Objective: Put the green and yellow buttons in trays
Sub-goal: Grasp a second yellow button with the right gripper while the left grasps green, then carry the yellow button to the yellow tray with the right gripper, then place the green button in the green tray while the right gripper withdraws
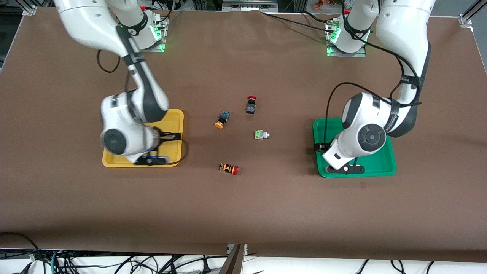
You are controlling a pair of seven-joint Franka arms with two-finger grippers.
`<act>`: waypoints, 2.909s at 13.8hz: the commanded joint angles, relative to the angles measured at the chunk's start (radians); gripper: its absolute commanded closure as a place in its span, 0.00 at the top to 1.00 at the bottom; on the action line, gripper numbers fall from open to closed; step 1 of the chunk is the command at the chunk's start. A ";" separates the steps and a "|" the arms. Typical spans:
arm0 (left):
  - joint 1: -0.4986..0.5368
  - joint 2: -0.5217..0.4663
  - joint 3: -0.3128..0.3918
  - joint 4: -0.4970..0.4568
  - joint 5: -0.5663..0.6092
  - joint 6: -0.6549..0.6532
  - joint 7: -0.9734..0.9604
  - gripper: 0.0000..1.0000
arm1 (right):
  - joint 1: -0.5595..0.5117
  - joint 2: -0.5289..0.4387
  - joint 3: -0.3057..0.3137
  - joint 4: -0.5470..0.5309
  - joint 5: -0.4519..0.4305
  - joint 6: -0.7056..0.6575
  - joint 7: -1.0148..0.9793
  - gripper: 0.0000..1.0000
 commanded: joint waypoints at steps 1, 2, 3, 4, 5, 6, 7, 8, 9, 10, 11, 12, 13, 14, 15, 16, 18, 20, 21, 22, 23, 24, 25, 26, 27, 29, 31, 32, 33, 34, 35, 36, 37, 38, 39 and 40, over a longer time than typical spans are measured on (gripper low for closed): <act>-0.033 0.010 -0.023 0.035 -0.041 -0.028 -0.298 1.00 | 0.128 0.055 -0.004 0.000 0.027 0.078 0.179 1.00; -0.056 0.022 -0.023 0.039 -0.041 -0.022 -0.404 1.00 | 0.160 0.069 -0.003 -0.002 0.030 0.106 0.228 1.00; -0.076 0.038 -0.023 0.041 -0.047 -0.022 -0.505 1.00 | 0.192 0.086 0.002 -0.002 0.062 0.127 0.260 1.00; -0.105 0.048 -0.023 0.043 -0.047 -0.013 -0.619 1.00 | 0.223 0.100 0.002 -0.004 0.104 0.152 0.274 1.00; -0.119 0.058 -0.023 0.043 -0.052 0.035 -0.744 1.00 | 0.245 0.103 0.002 -0.014 0.121 0.178 0.291 1.00; -0.136 0.073 -0.024 0.043 -0.075 0.102 -0.869 1.00 | 0.260 0.105 0.002 -0.028 0.122 0.204 0.314 1.00; -0.156 0.094 -0.023 0.043 -0.099 0.160 -0.979 1.00 | 0.275 0.108 0.002 -0.039 0.122 0.222 0.331 1.00; -0.176 0.113 -0.023 0.043 -0.109 0.214 -1.072 1.00 | 0.286 0.114 0.002 -0.049 0.122 0.232 0.346 0.84; -0.200 0.128 -0.023 0.043 -0.112 0.253 -1.164 1.00 | 0.294 0.114 0.002 -0.059 0.122 0.241 0.346 0.46; -0.211 0.148 -0.023 0.043 -0.113 0.288 -1.240 1.00 | 0.297 0.117 0.002 -0.062 0.122 0.244 0.348 0.14; -0.225 0.168 -0.023 0.041 -0.113 0.325 -1.313 1.00 | 0.295 0.117 0.004 -0.062 0.122 0.240 0.350 0.00; -0.243 0.180 -0.024 0.036 -0.130 0.354 -1.373 1.00 | 0.295 0.117 0.002 -0.062 0.122 0.236 0.348 0.00; -0.265 0.182 -0.024 0.024 -0.159 0.356 -1.407 1.00 | 0.285 0.112 -0.001 -0.057 0.119 0.232 0.328 0.00; -0.269 0.180 -0.024 0.003 -0.170 0.351 -1.414 1.00 | 0.273 0.099 -0.018 -0.047 0.116 0.227 0.290 0.00; -0.271 0.174 -0.028 -0.019 -0.173 0.350 -1.416 1.00 | 0.245 0.068 -0.044 -0.042 0.112 0.192 0.243 0.00; -0.277 0.174 -0.037 -0.026 -0.184 0.350 -1.419 1.00 | 0.207 0.060 -0.059 -0.016 0.103 0.142 0.171 0.00; -0.286 0.183 -0.049 -0.029 -0.199 0.353 -1.430 1.00 | 0.109 0.060 -0.075 0.022 0.066 0.045 0.002 0.00; -0.303 0.193 -0.051 -0.042 -0.199 0.363 -1.430 0.98 | 0.037 0.065 -0.076 0.016 -0.026 0.035 -0.127 0.00; -0.311 0.200 -0.051 -0.042 -0.199 0.368 -1.430 0.89 | 0.004 0.071 -0.078 0.012 -0.040 0.026 -0.170 0.00; -0.316 0.212 -0.051 -0.042 -0.199 0.377 -1.430 0.78 | -0.013 0.072 -0.078 0.001 -0.042 0.026 -0.207 0.00; -0.319 0.217 -0.051 -0.040 -0.199 0.385 -1.430 0.65 | -0.024 0.074 -0.084 -0.011 -0.051 0.028 -0.247 0.00; -0.320 0.216 -0.052 -0.037 -0.201 0.385 -1.430 0.40 | -0.036 0.074 -0.090 -0.019 -0.054 0.026 -0.265 0.07; -0.314 0.213 -0.052 -0.034 -0.199 0.385 -1.419 0.24 | -0.042 0.072 -0.090 -0.017 -0.052 0.023 -0.253 0.96; -0.309 0.210 -0.051 -0.033 -0.193 0.377 -1.412 0.21 | -0.054 0.069 -0.091 -0.010 -0.052 0.023 -0.270 1.00; -0.306 0.199 -0.043 -0.030 -0.183 0.367 -1.396 0.17 | -0.066 0.060 -0.091 0.001 -0.052 0.023 -0.278 1.00; -0.288 0.142 -0.005 -0.028 -0.170 0.245 -1.291 0.17 | -0.070 0.020 -0.104 0.041 -0.052 -0.007 -0.279 1.00; -0.254 0.073 0.020 -0.025 -0.136 0.103 -1.115 0.17 | -0.077 -0.001 -0.124 0.120 -0.056 -0.091 -0.281 1.00; -0.224 0.050 0.020 -0.025 -0.126 0.049 -1.047 0.17 | -0.077 -0.009 -0.145 0.174 -0.054 -0.156 -0.293 1.00; -0.187 0.032 0.020 -0.025 -0.094 0.014 -0.977 0.17 | -0.079 -0.012 -0.165 0.225 -0.052 -0.219 -0.330 1.00; -0.144 0.024 0.020 -0.026 -0.052 -0.024 -0.897 0.17 | -0.079 -0.029 -0.186 0.268 -0.051 -0.265 -0.356 1.00; -0.098 0.021 0.018 -0.029 -0.019 -0.047 -0.811 0.17 | -0.079 -0.070 -0.194 0.273 -0.052 -0.280 -0.350 1.00; -0.035 0.018 0.018 -0.039 -0.015 -0.049 -0.716 0.17 | -0.090 -0.134 -0.191 0.265 -0.055 -0.282 -0.345 1.00; 0.024 0.018 0.015 -0.043 -0.015 -0.049 -0.586 0.17 | -0.102 -0.198 -0.184 0.221 -0.054 -0.282 -0.345 1.00; 0.074 0.019 0.017 -0.059 -0.015 -0.049 -0.431 0.17 | -0.119 -0.284 -0.164 0.166 -0.054 -0.281 -0.347 1.00; 0.130 0.022 0.015 -0.072 -0.015 -0.045 -0.269 0.16 | -0.157 -0.340 -0.138 0.127 -0.057 -0.284 -0.350 1.00; 0.187 0.025 0.011 -0.088 -0.018 -0.042 -0.115 0.16 | -0.183 -0.389 -0.113 0.092 -0.083 -0.299 -0.351 1.00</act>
